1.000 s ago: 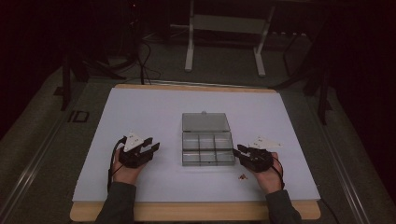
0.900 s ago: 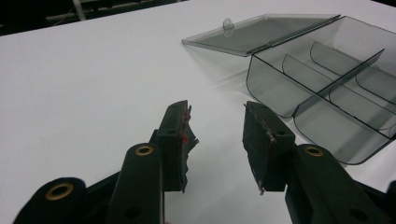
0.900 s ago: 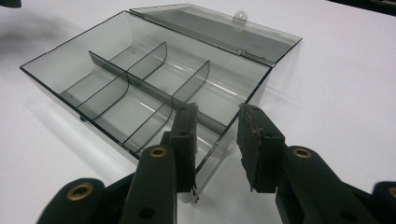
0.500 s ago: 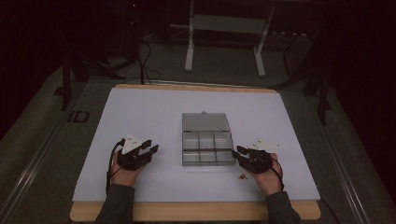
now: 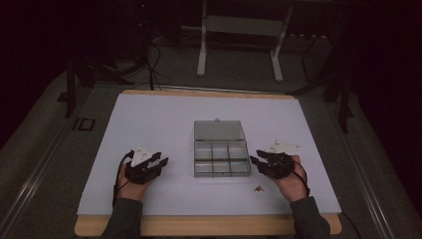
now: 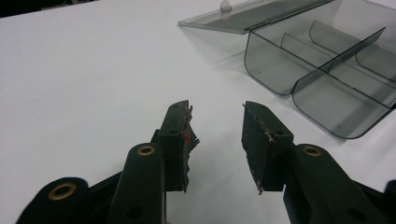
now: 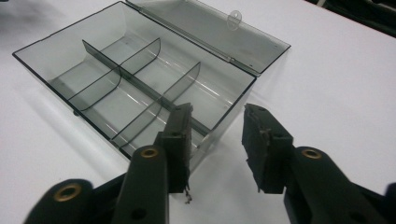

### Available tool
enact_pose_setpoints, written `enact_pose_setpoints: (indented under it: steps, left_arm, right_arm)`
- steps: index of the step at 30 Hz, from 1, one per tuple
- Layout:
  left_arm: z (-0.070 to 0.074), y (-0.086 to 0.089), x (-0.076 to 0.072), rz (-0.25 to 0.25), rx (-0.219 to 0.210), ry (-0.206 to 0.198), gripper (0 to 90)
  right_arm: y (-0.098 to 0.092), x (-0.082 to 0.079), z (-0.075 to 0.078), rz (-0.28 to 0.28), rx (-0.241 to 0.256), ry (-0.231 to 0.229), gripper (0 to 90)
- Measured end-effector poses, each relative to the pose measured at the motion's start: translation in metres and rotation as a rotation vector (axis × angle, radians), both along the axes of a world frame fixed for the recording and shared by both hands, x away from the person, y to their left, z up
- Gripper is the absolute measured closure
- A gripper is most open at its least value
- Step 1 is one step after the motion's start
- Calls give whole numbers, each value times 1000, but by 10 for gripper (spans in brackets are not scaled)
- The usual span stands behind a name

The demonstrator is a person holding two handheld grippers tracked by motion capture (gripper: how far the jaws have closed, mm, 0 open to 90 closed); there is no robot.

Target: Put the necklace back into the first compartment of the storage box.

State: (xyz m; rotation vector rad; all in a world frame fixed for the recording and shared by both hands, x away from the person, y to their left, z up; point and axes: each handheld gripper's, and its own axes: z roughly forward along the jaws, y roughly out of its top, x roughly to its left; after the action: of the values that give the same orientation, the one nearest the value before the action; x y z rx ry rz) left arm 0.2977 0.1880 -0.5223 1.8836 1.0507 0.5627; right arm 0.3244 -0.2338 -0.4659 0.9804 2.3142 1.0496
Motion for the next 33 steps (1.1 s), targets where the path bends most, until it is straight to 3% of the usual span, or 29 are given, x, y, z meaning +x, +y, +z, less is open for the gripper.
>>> enact_pose_setpoints:
  steps: [14,33]
  left_arm:
    - [1,1,-1,-11,16,0,634]
    - [1,4,-2,-22,-9,0,628]
  right_arm:
    - [-4,3,7,3,-60,21,554]
    - [-8,5,13,32,-166,41,538]
